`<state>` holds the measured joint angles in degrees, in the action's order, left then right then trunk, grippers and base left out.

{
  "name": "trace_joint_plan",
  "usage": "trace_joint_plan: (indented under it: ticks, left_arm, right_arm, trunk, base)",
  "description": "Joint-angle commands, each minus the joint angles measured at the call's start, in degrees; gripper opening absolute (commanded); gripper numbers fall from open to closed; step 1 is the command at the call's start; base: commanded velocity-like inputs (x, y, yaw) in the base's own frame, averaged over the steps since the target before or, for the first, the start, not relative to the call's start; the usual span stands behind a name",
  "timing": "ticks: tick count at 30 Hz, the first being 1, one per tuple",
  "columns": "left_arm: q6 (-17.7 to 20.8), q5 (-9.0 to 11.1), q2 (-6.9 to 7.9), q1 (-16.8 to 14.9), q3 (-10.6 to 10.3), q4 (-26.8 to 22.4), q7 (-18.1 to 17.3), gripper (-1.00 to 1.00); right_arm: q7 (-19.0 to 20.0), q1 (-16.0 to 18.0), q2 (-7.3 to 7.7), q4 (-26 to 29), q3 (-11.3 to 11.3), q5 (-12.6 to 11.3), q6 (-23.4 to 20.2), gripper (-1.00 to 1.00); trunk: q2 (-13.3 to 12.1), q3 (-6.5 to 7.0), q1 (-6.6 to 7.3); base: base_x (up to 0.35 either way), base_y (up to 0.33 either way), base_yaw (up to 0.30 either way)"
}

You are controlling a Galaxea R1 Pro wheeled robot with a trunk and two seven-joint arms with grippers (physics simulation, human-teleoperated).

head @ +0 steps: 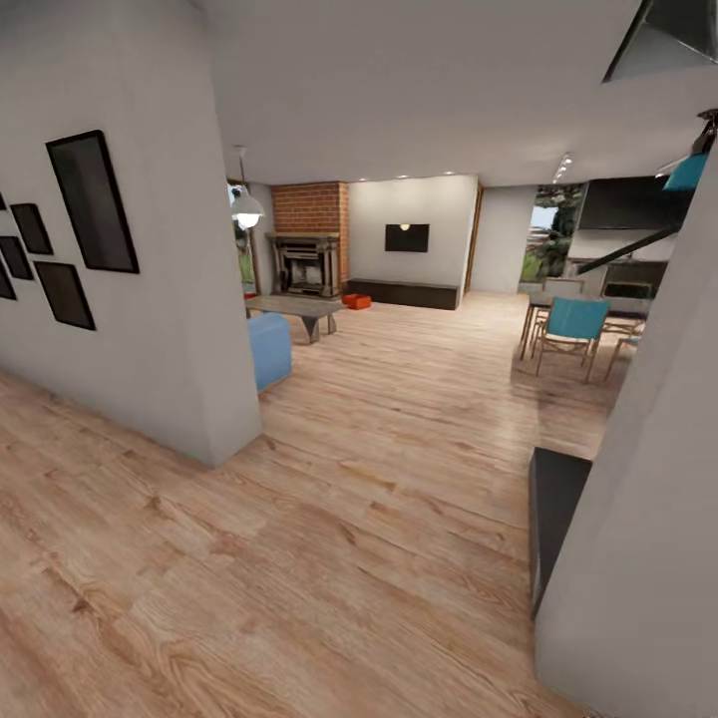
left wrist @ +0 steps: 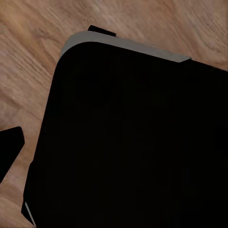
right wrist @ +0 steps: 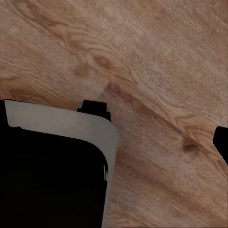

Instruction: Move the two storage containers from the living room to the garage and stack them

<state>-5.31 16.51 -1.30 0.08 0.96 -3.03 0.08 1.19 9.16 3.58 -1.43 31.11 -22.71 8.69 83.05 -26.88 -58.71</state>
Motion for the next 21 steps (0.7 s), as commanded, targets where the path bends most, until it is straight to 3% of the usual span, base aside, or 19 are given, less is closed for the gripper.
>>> trace_joint_plan:
  ticks: [1, 9, 21]
  left_arm:
    - [-0.02, 0.19, -0.01, 0.01, 0.05, -0.04, 0.01, 1.00]
    - [0.24, 0.19, 0.07, 0.01, 0.01, 0.04, 0.01, 1.00]
    - [0.30, 0.20, 0.07, 0.00, -0.06, 0.12, 0.01, 1.00]
  right_arm:
    - [0.13, 0.07, -0.01, -0.15, 0.47, -0.59, 0.28, 1.00]
    - [0.13, 0.07, 0.00, -0.15, 0.49, -0.60, 0.28, 1.00]
    - [0.53, 0.07, 0.02, -0.07, 0.94, 0.13, 0.19, 1.00]
  trunk:
    - [0.03, -0.05, -0.02]
    - [0.03, -0.05, -0.02]
    - [0.03, -0.05, -0.02]
  base:
    - [0.188, 0.322, -0.254]
    - [0.196, 0.322, -0.225]
    - [0.238, 0.281, -0.023]
